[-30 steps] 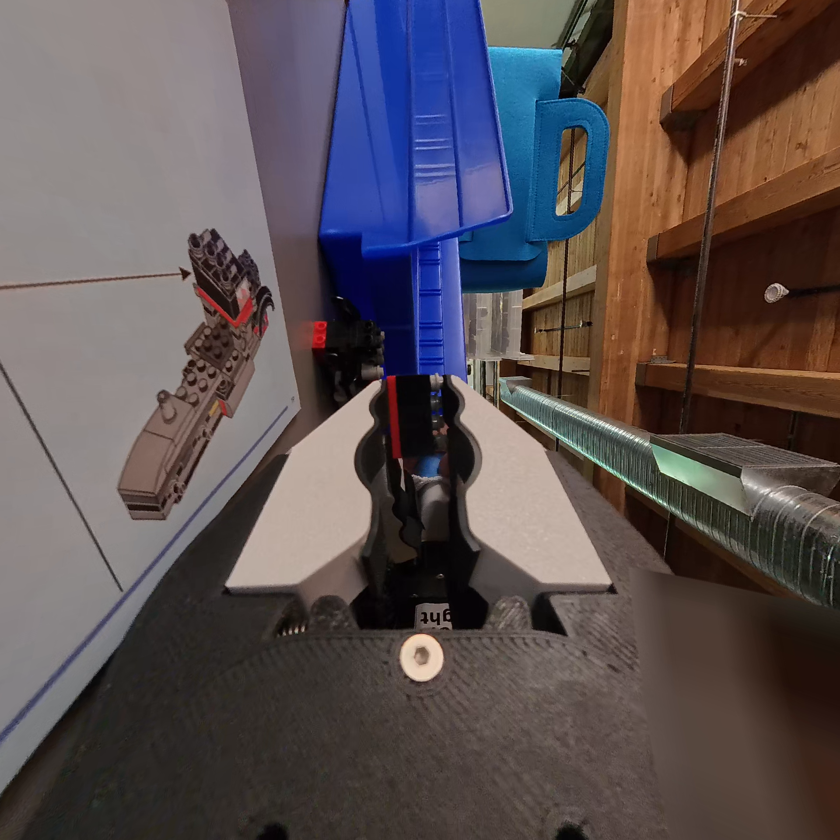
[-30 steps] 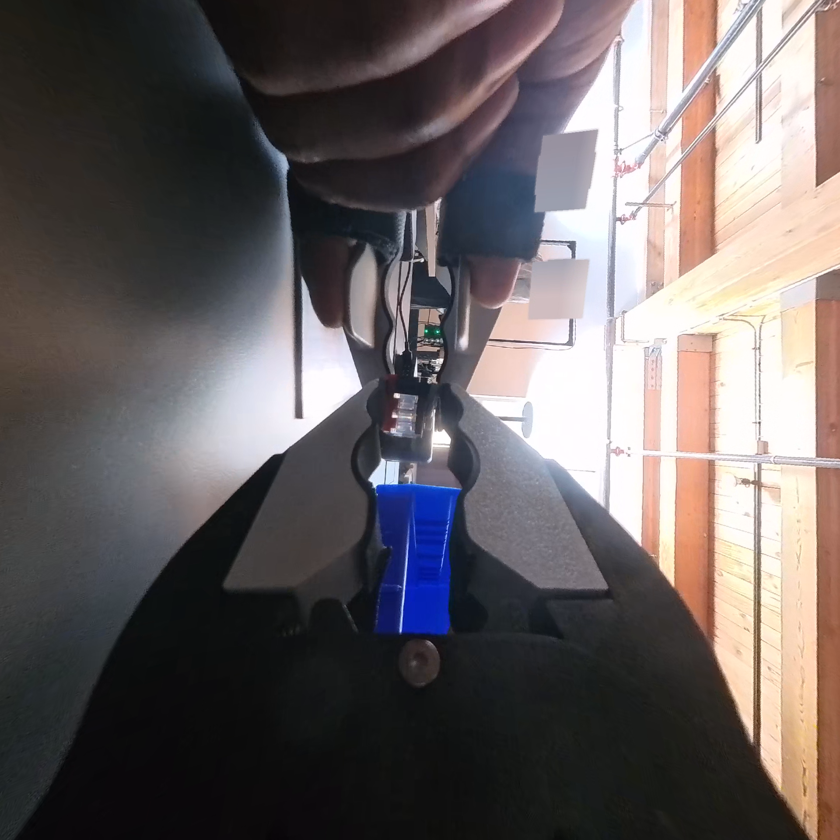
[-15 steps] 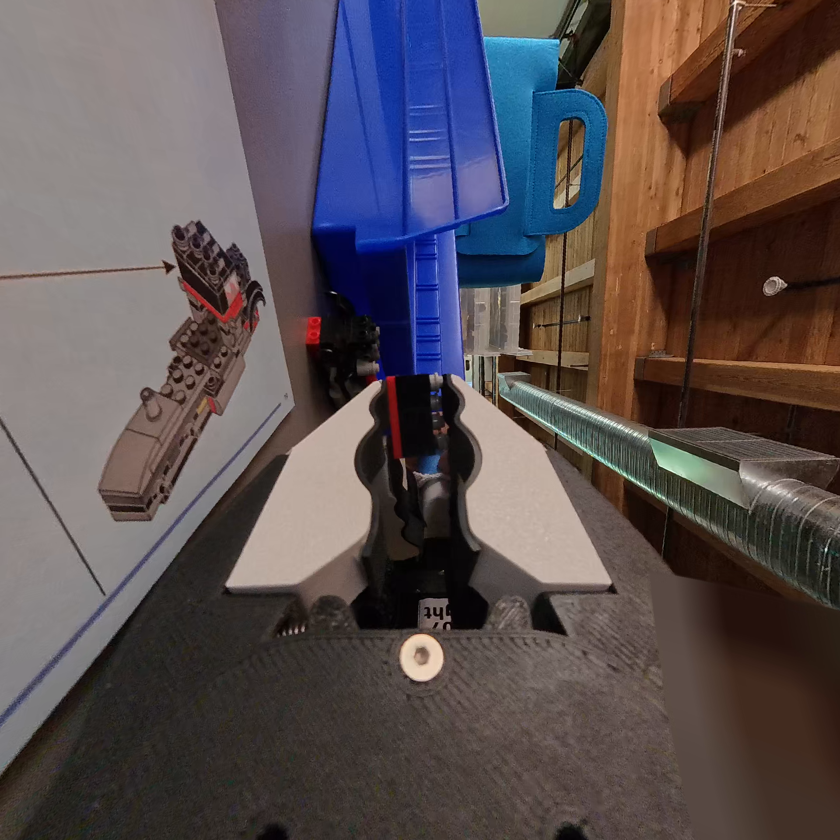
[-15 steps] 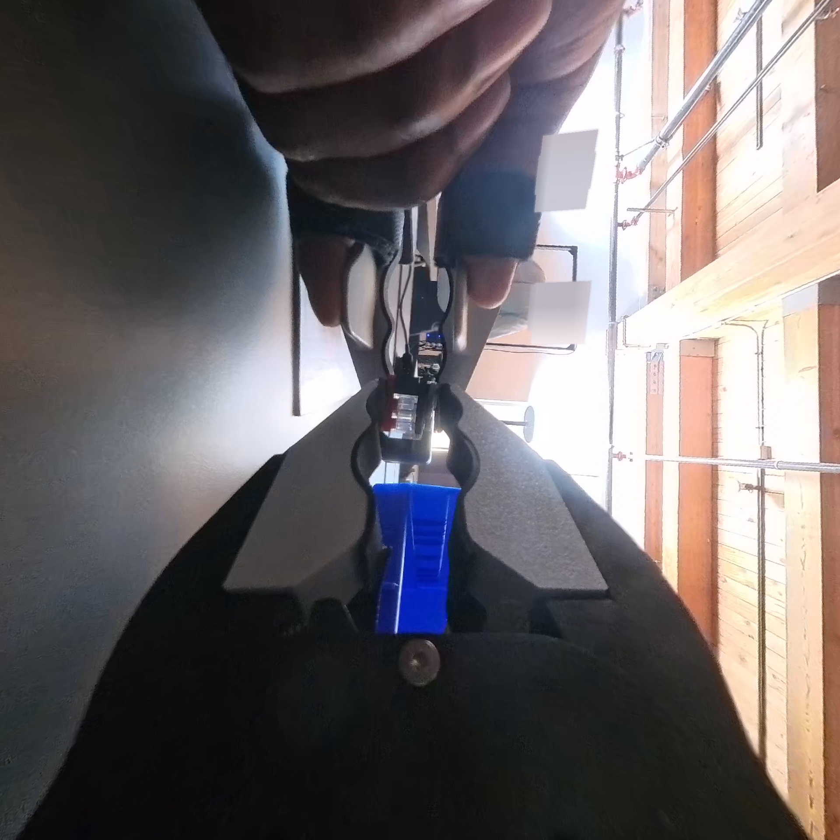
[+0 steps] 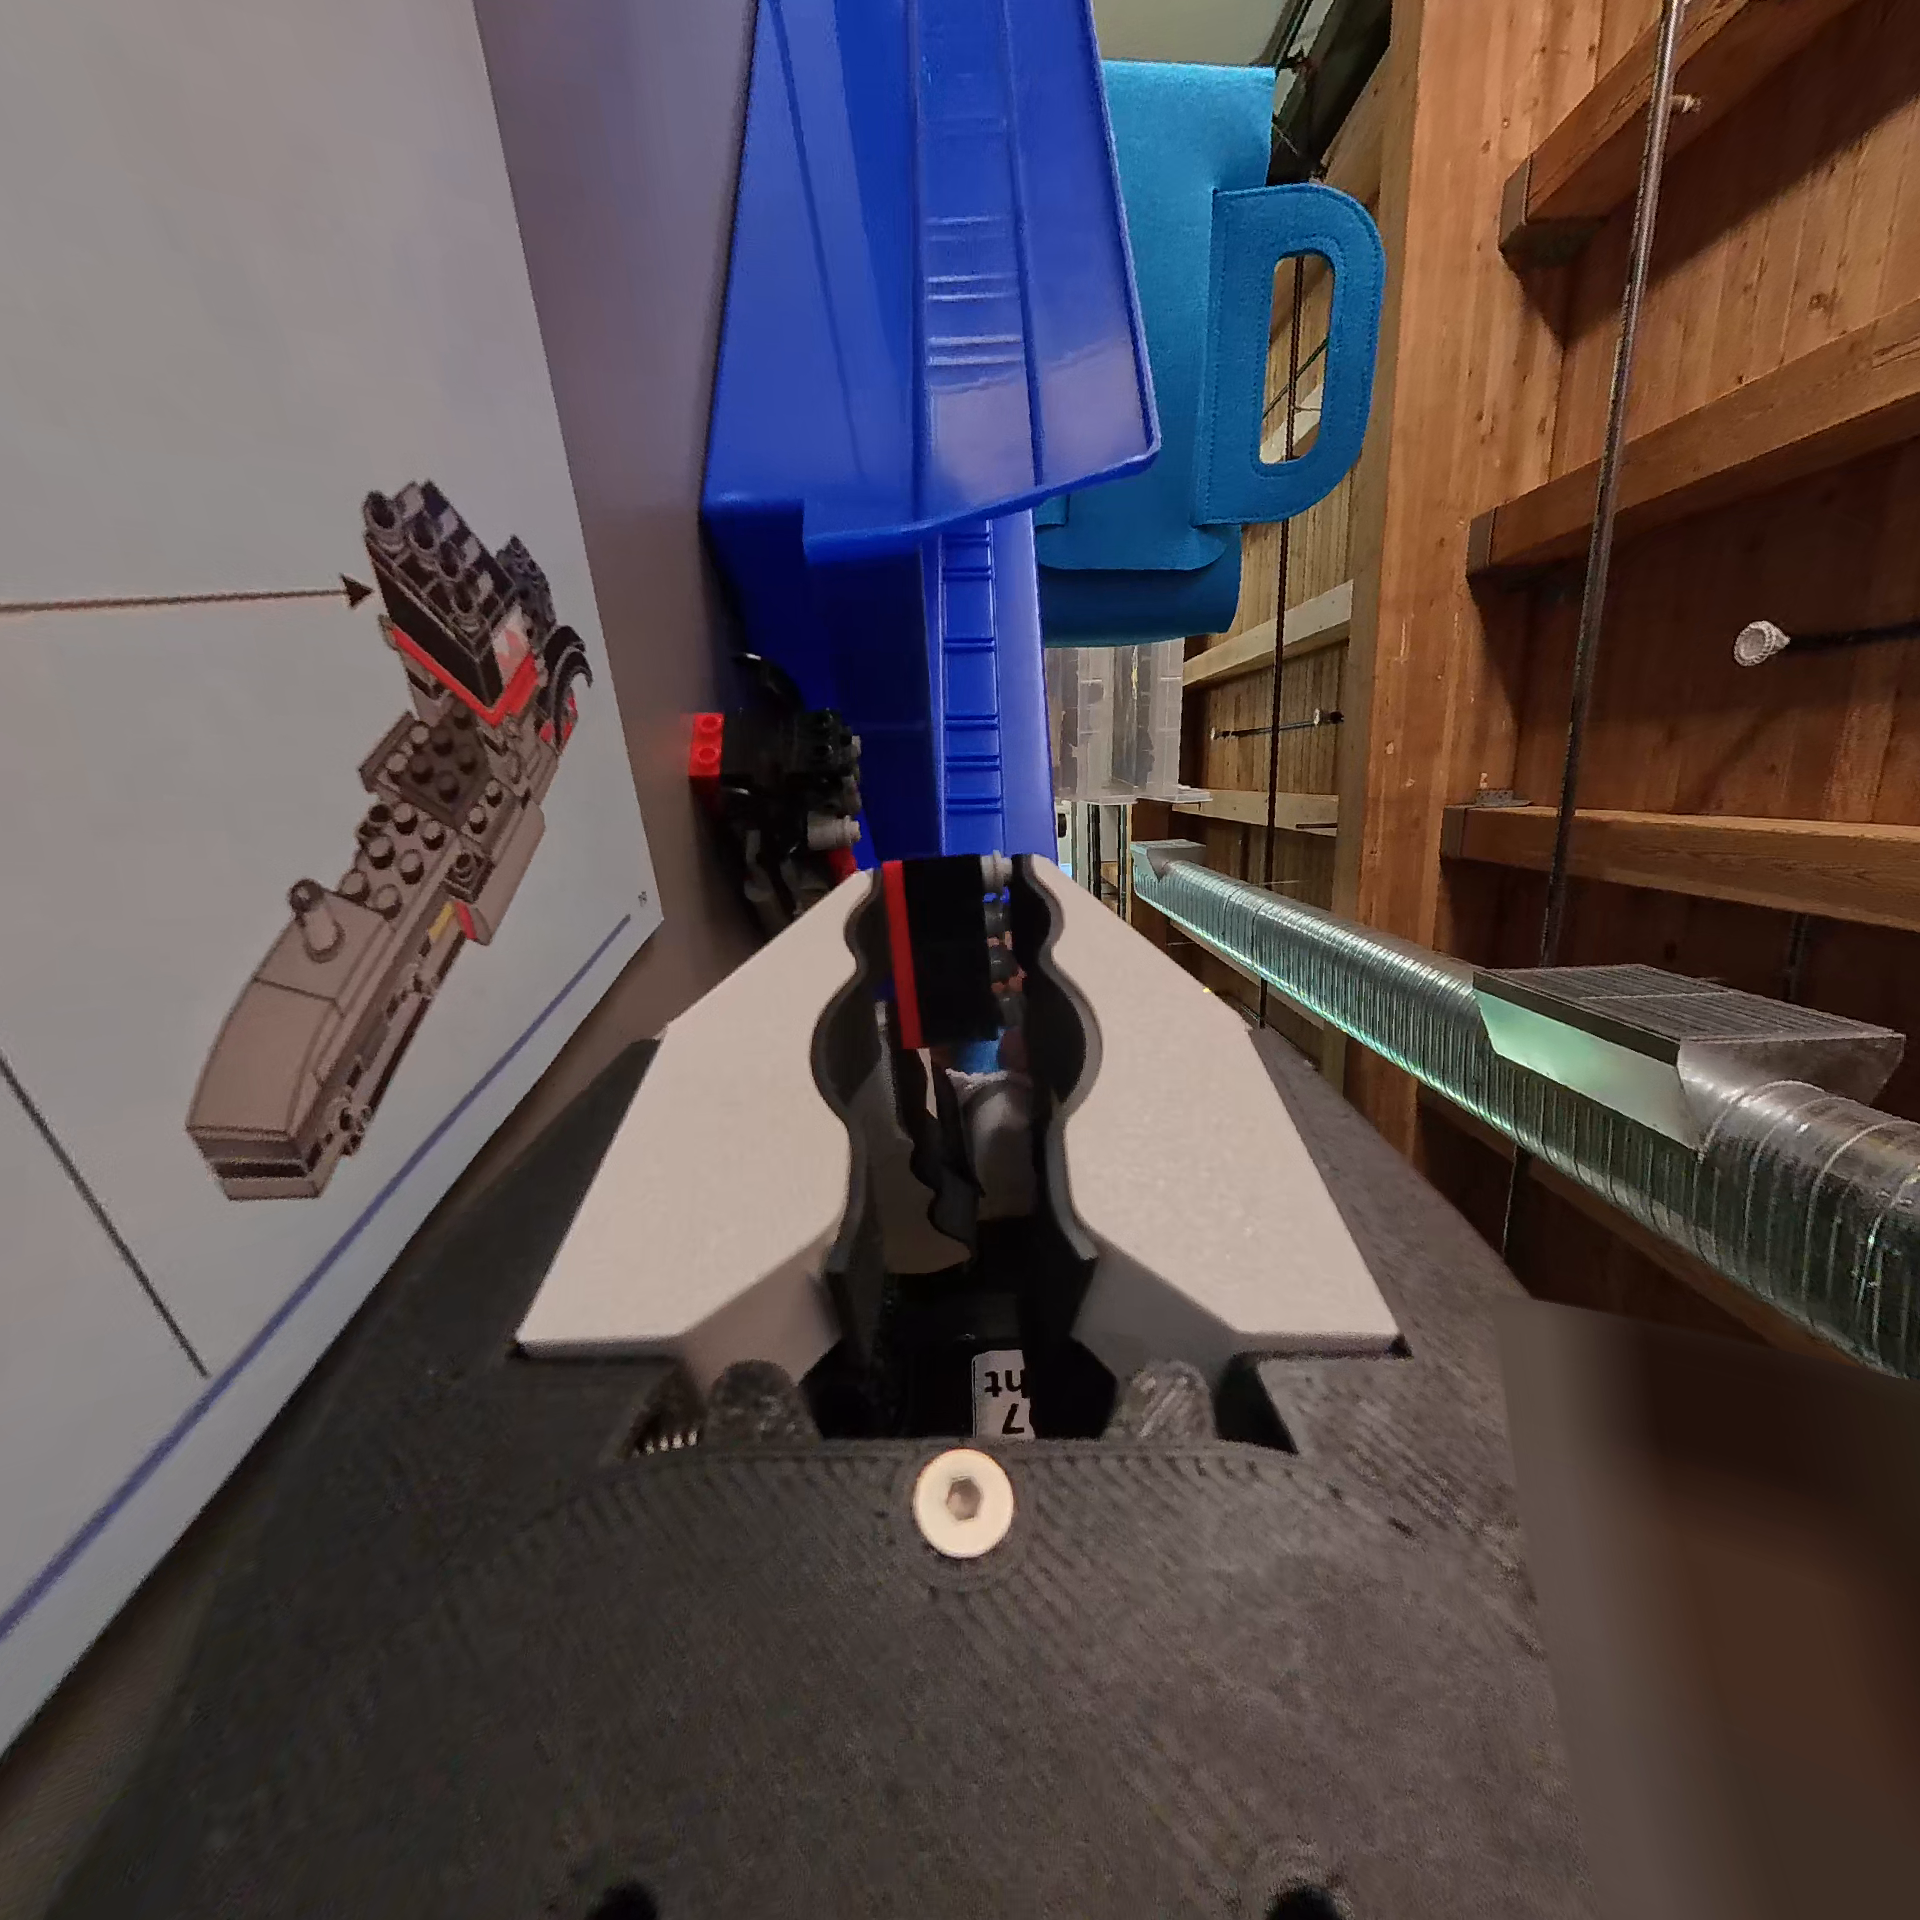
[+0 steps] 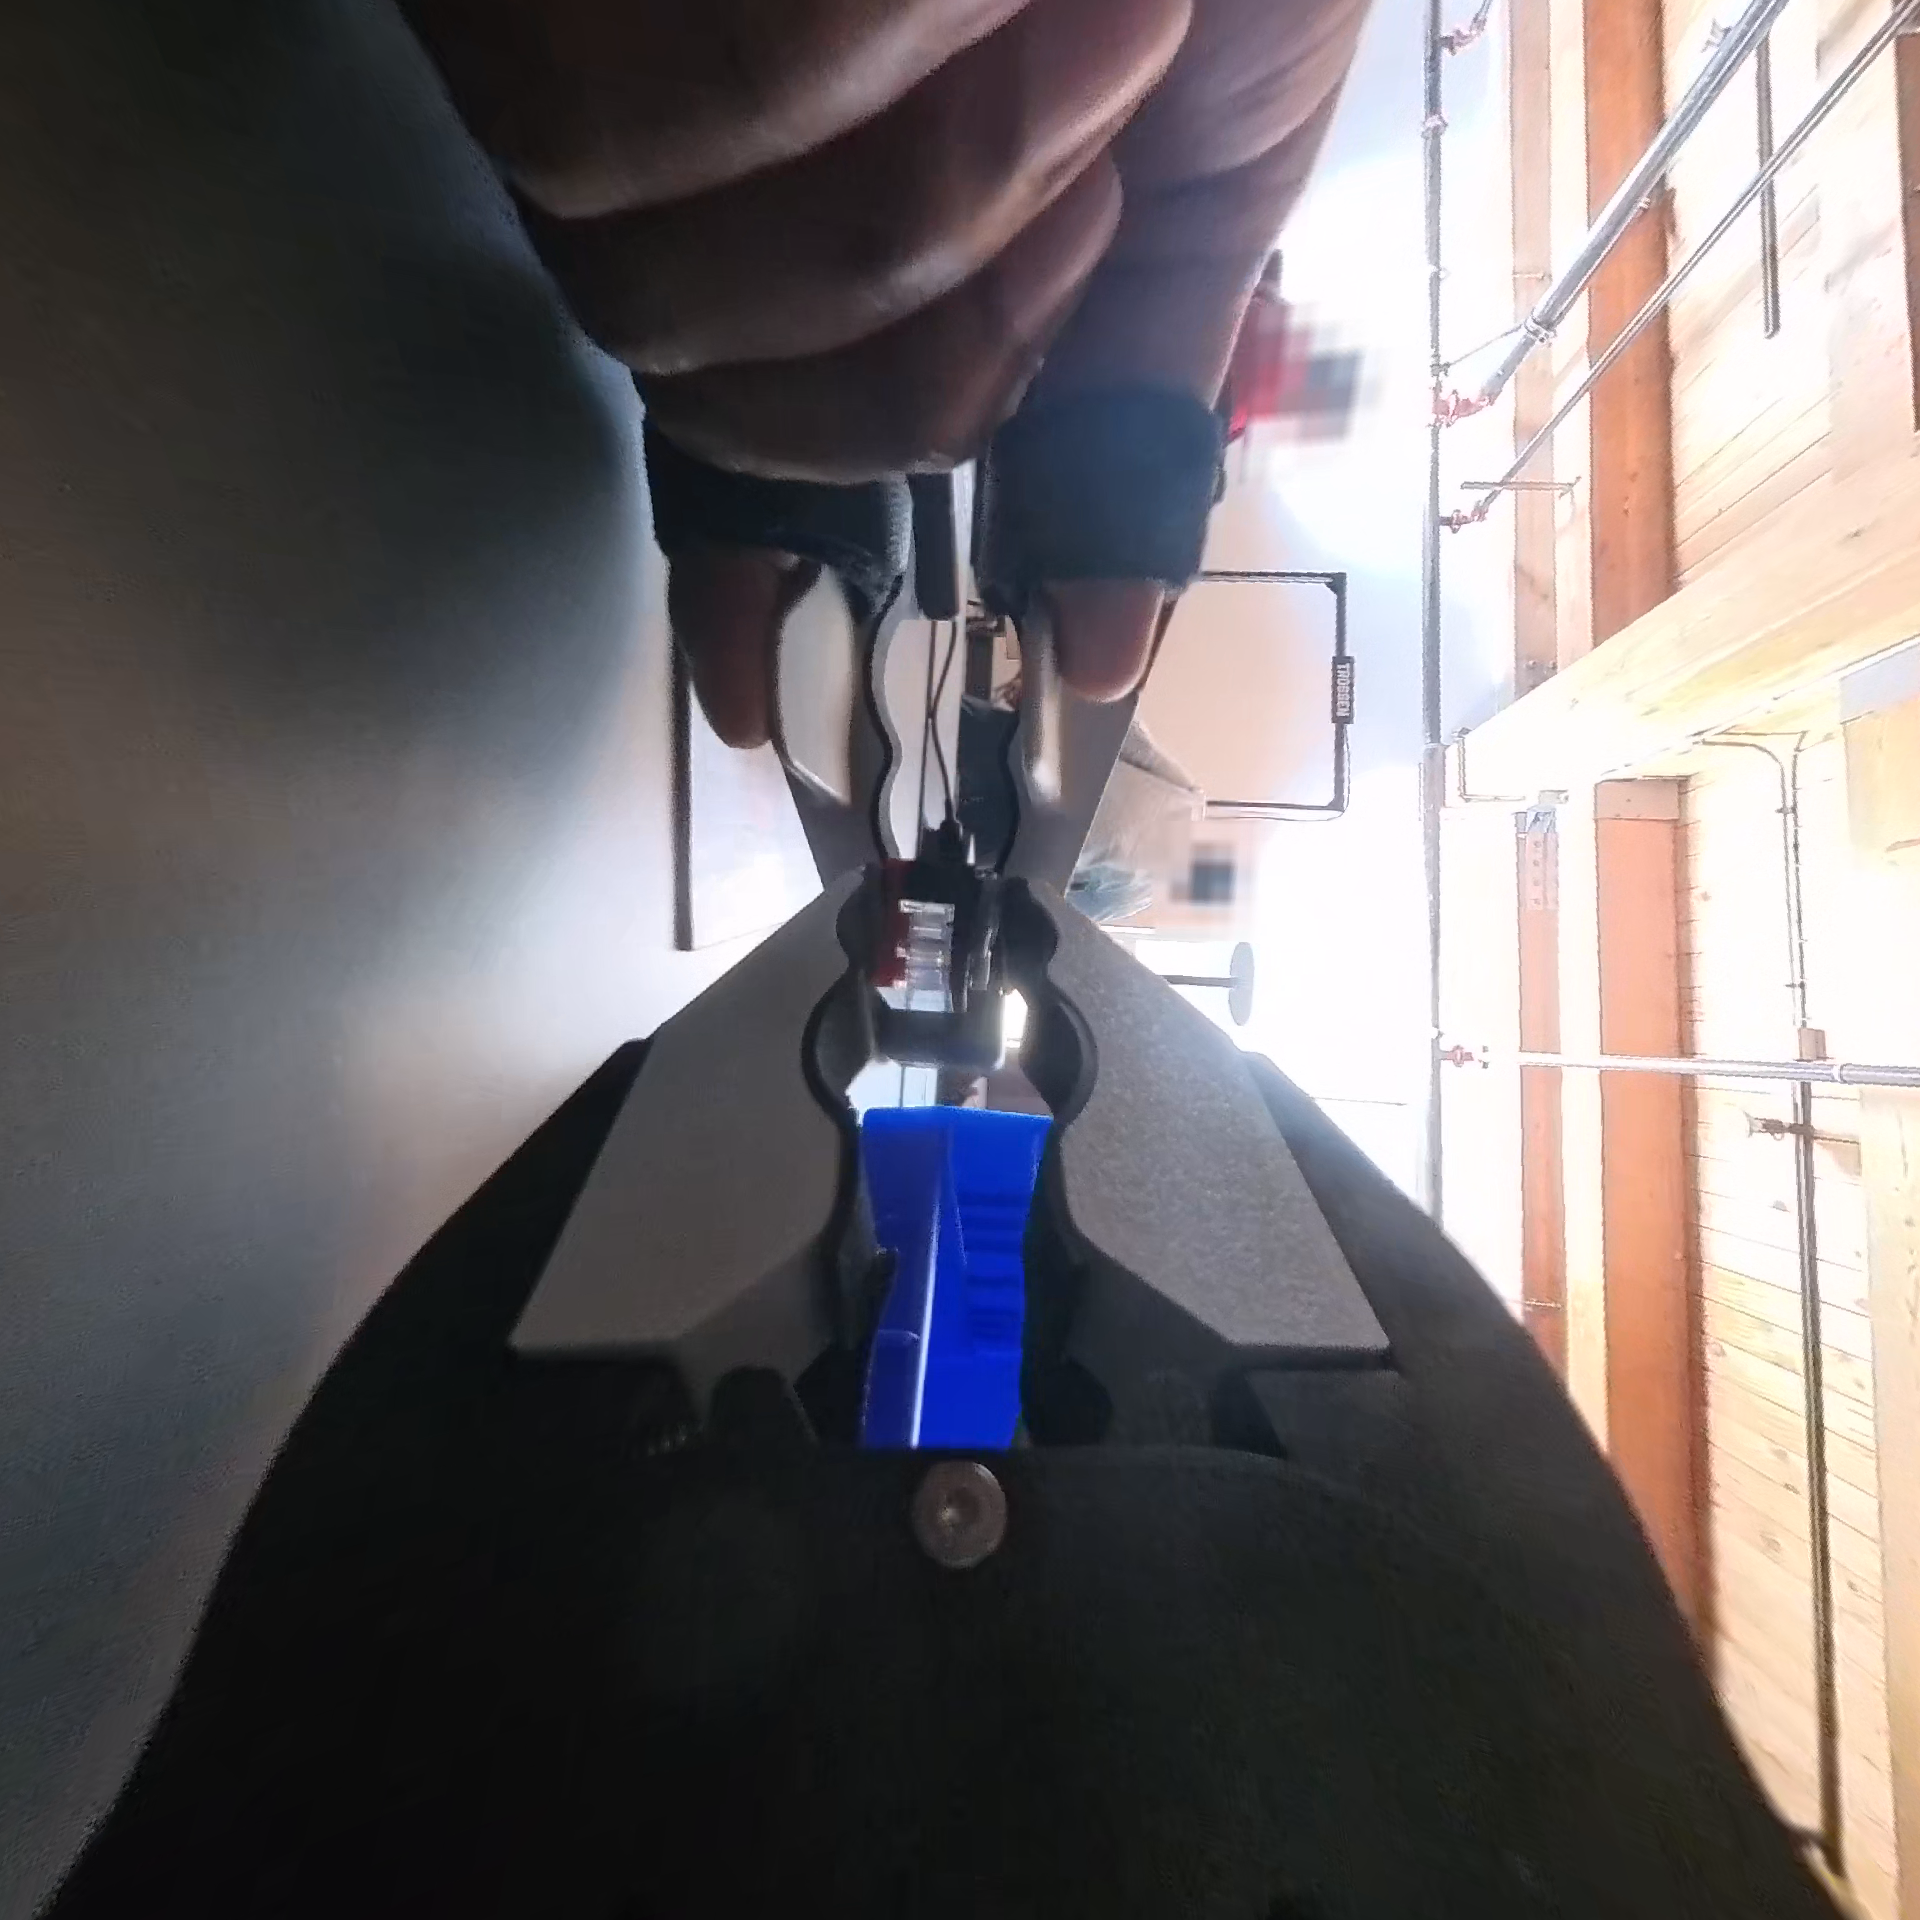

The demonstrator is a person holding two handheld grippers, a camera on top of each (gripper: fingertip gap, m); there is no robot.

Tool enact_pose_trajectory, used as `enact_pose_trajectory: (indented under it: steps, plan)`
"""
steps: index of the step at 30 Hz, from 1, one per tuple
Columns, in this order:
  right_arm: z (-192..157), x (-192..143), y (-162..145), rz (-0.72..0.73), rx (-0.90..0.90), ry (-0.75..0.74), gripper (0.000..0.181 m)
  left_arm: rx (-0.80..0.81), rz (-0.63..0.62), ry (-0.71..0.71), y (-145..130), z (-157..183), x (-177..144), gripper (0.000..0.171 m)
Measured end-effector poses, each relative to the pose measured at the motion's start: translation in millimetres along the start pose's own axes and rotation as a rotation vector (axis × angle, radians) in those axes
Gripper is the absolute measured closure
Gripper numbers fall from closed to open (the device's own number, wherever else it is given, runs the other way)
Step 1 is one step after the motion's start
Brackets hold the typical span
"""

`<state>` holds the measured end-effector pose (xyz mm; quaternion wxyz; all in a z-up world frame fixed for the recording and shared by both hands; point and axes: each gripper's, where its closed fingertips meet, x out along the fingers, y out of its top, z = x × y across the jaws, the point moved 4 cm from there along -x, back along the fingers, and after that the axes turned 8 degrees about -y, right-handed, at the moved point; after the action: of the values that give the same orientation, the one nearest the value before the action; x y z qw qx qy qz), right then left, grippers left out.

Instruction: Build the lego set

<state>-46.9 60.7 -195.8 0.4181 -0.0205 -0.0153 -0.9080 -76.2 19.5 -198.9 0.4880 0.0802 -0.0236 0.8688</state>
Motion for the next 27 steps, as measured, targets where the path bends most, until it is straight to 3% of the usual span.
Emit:
enact_pose_trajectory:
  steps: [15,21,27]
  plan:
    - [25,-6,-6,0.036,0.083,-0.101,0.157,0.023,-0.081,-0.168,-6,25,10,0.137]
    - [42,-11,-9,0.086,0.275,-0.129,0.157,0.024,-0.100,-0.254,-7,38,12,0.129]
    - [47,-15,-2,0.164,0.436,-0.089,0.157,0.014,-0.106,-0.242,-6,37,10,0.129]
